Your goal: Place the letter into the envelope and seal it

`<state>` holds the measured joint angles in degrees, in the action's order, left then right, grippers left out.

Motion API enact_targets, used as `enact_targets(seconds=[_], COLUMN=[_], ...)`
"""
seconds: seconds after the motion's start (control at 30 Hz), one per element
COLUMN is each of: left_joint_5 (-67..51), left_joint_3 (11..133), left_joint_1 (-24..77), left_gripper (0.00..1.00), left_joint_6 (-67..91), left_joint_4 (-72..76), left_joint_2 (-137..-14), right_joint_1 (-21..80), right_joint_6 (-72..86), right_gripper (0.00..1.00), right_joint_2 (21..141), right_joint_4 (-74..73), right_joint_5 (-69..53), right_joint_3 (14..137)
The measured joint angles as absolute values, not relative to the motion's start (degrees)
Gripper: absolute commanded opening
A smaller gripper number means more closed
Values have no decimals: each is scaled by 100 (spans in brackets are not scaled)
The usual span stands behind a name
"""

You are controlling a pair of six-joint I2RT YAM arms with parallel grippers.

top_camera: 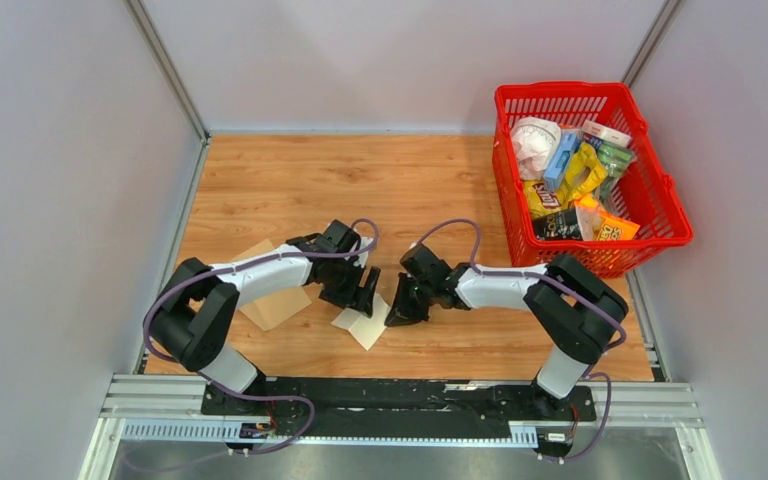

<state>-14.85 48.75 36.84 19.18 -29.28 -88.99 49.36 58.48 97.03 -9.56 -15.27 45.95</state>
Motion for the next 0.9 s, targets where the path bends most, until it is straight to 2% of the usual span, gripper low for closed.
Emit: enact_targets(seconds=[0.27,0.43,0.83,0.87,0.9], left_joint_5=[-1942,-2056,-2056,-2043,-2021], left_joint_3=[4792,4759,4713,4713,4720], left_joint_1=[3710,3715,3782,3785,3785], left_gripper=[82,70,11,2,0], left_joint_6=[1938,1949,1990,1994,1984], left_joint_4=[-2698,-2648,-2871,-2899,-2941], left_joint_2=[-8899,-8899,-8866,-8853,-8836], right_joint_1=[4936,4936,4950,4956,4956], right_joint_6=[5848,5848,5769,5743,5714], right_gripper=[6,6,6,7,8], right_joint_2=[9874,9950,10014,10016,10016], right_joint_4=[-768,-718,-882,-915,-941], right_joint_5=[-1577,-1579,-1479,-1441,-1389], right_joint_3=[4711,4781,4982,5011,5037])
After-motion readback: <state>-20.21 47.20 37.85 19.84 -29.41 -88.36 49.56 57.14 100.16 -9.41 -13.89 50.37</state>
